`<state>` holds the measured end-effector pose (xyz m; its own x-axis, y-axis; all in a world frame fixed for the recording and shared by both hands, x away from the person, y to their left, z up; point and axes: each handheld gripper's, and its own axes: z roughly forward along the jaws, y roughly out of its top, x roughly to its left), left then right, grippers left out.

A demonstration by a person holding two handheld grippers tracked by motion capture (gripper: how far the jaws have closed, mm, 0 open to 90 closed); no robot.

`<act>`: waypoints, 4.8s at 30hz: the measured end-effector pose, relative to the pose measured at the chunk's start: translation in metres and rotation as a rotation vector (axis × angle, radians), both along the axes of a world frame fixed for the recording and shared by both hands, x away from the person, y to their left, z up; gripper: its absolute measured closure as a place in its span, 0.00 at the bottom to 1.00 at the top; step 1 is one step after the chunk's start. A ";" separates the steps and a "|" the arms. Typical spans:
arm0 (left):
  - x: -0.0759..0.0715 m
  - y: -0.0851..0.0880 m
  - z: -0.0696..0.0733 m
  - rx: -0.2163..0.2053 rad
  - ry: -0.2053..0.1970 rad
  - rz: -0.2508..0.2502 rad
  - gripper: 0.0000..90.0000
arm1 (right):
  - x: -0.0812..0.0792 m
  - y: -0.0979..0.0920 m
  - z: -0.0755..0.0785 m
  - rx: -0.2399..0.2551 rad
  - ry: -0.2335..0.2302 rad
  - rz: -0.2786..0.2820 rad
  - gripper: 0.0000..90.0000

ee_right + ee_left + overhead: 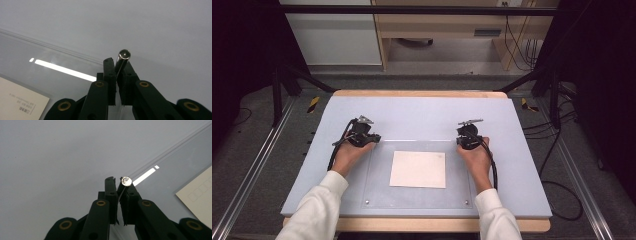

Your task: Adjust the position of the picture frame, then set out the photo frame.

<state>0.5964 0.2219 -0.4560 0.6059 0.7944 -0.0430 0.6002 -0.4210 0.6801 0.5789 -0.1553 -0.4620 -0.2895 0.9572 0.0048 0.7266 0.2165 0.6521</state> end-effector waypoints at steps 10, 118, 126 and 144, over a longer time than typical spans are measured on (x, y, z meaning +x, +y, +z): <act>0.000 0.000 0.000 -0.001 0.000 0.002 0.93 | 0.000 -0.001 -0.001 0.006 0.003 -0.002 0.95; 0.011 0.000 0.028 -0.013 0.039 0.090 0.95 | 0.017 -0.017 0.035 0.069 -0.021 0.108 0.95; 0.012 0.000 0.029 -0.012 0.047 0.090 0.95 | 0.011 -0.017 0.035 0.044 -0.062 0.118 0.91; 0.018 0.001 0.030 -0.023 0.081 0.090 0.94 | -0.083 -0.039 0.060 0.010 -0.276 0.264 0.45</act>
